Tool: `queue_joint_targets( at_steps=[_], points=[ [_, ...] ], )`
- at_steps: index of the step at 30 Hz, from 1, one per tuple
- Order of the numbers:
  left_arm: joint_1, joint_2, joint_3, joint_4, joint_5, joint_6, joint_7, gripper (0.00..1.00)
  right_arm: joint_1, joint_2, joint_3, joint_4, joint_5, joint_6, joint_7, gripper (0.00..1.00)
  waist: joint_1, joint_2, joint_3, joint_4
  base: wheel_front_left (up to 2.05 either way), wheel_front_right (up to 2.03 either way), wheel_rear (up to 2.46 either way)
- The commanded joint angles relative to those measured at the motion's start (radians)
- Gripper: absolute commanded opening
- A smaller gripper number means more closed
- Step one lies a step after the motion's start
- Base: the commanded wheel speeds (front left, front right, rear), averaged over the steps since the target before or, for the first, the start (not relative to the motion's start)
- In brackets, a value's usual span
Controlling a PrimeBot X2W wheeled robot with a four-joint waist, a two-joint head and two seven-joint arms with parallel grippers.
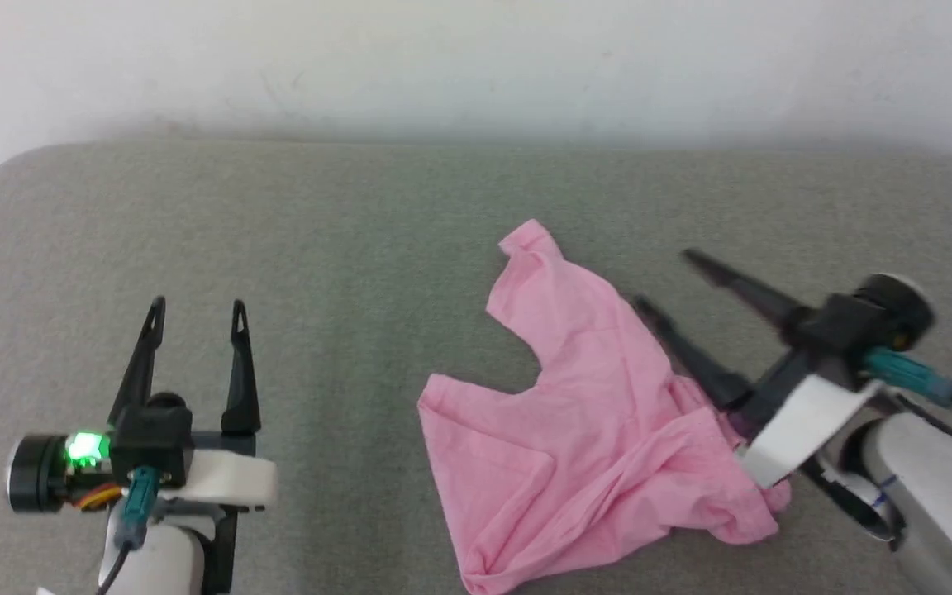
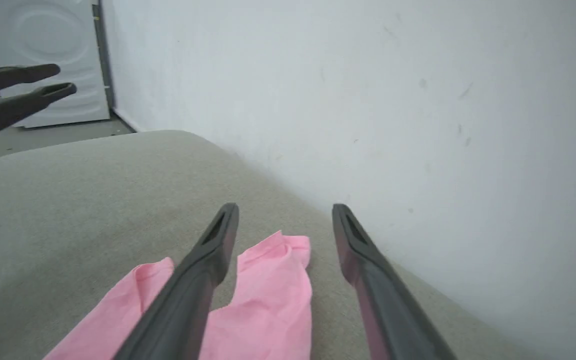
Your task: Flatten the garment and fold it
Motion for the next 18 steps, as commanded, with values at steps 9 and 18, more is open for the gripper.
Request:
queue_joint_targets(
  at_steps=[9, 18],
  points=[
    [-0.172, 0.084, -0.073, 0.158, 0.005, -0.134, 0.010, 1.00, 0.295, 0.239, -0.499, -0.052, -0.316, -0.001, -0.100, 1.00, 0.0001, 0.0001, -0.026, -0.068, 0.00, 0.00, 0.00],
    [-0.424, 0.155, -0.337, 0.327, -0.129, -0.271, 0.329, 1.00, 0.483, 0.457, -0.757, -0.228, -0.465, -0.001, -0.106, 1.00, 0.0001, 0.0001, 0.003, -0.093, 0.00, 0.00, 0.00]
  ],
)
